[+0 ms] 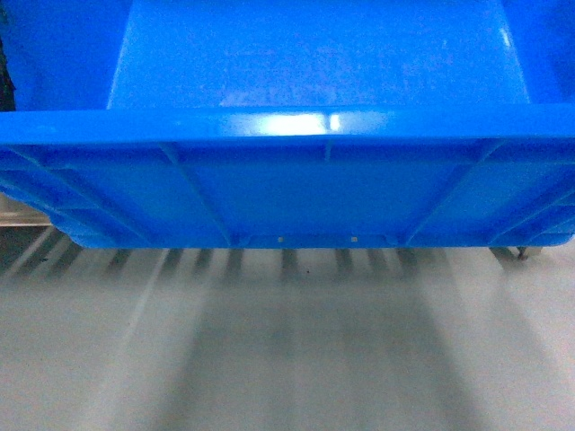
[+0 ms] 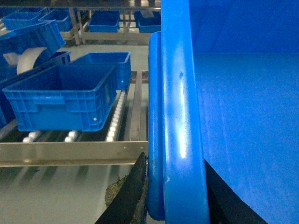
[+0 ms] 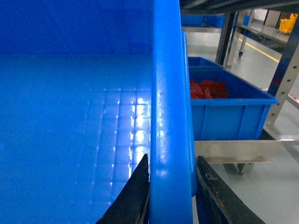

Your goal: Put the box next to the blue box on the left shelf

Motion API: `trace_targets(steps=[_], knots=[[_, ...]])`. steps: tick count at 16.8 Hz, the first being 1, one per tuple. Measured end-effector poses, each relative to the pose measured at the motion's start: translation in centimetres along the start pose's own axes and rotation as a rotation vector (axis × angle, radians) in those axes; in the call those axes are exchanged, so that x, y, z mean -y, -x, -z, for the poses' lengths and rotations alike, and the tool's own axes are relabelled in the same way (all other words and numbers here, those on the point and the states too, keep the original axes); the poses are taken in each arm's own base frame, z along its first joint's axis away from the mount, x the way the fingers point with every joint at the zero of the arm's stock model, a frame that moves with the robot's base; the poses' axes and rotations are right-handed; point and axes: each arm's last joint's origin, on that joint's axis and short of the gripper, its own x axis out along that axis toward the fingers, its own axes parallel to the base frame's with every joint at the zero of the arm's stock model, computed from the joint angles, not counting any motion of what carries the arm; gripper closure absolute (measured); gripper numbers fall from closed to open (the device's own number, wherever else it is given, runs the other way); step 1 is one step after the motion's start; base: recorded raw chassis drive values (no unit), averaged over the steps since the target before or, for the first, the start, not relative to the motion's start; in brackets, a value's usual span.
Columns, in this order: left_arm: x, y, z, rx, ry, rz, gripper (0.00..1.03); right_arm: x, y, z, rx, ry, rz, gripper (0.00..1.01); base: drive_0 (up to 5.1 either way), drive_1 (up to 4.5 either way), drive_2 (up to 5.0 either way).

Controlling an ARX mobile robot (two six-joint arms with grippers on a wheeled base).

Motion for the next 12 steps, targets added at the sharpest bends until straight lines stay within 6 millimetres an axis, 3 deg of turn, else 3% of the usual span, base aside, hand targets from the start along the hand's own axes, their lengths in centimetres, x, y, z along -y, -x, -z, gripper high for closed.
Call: trace_targets(steps=[12], knots=[[0.00,0.00,0.06,-0.002,0.000,0.000,0.83,0.00,0.00,0.04,-0.002,0.000,0.000,0.80,0.0,0.00,0.0]])
